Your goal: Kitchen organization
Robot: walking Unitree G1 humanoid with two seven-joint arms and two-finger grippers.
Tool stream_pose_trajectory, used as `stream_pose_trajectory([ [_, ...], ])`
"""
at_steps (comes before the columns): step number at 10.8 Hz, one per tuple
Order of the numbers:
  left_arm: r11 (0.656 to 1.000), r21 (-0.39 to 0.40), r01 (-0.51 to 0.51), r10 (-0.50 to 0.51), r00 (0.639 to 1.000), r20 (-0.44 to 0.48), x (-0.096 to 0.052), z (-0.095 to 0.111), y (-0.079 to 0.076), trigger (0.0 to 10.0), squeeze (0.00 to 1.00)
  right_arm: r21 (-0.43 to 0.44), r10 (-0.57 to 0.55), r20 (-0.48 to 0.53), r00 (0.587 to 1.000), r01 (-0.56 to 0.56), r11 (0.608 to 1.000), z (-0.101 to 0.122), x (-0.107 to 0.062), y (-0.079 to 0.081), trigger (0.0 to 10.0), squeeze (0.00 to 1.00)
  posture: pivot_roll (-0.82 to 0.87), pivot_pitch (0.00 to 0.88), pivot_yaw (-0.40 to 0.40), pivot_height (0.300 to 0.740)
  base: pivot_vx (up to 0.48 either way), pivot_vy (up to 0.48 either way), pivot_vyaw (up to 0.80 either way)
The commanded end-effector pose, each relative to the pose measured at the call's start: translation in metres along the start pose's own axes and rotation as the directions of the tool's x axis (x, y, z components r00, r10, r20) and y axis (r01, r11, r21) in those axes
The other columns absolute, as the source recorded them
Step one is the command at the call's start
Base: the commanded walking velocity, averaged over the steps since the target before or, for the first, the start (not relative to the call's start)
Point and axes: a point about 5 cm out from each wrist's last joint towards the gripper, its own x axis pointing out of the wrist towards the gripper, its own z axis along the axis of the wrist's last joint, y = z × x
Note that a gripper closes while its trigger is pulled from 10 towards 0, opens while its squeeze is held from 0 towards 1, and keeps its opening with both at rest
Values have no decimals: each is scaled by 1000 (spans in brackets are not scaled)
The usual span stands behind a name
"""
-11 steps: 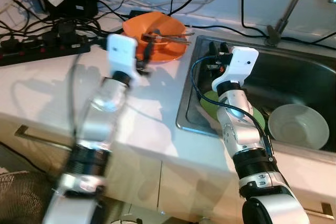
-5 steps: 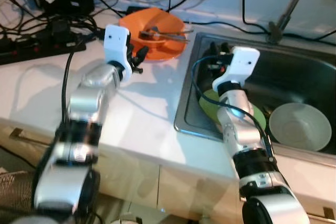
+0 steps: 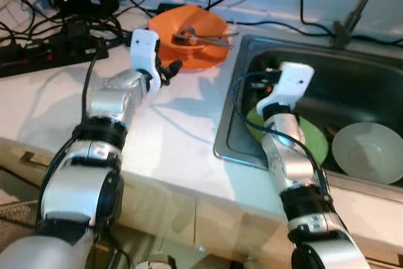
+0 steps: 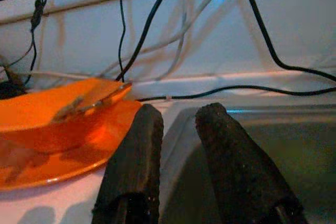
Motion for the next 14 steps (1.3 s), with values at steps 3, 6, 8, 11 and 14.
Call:
stream_pose_trajectory([
  [3,996,78,31,-34,999,33,7,14,-10,10000,0,-2,-13,-9,1000,13,1000,-3,-9,2,10000,0,12,110,51,740,0,0,0],
  [6,991,125,47,-50,999,22,14,19,-21,10000,0,-3,-32,-21,999,32,999,-4,-20,1,10000,0,-23,134,75,740,0,0,0],
  [8,989,142,49,-52,999,16,16,20,-26,10000,0,-4,-45,-23,999,45,999,-3,-27,0,10000,0,-45,155,85,740,0,0,0],
  [11,993,117,26,-27,1000,4,16,18,-23,10000,0,-6,-73,-55,996,72,997,-5,-40,-2,10000,0,-66,199,86,740,0,0,0],
  [14,990,140,-5,11,999,-39,14,11,-14,10000,0,-2,-78,-78,994,78,997,-4,-46,0,10000,0,-65,217,88,740,0,0,0],
])
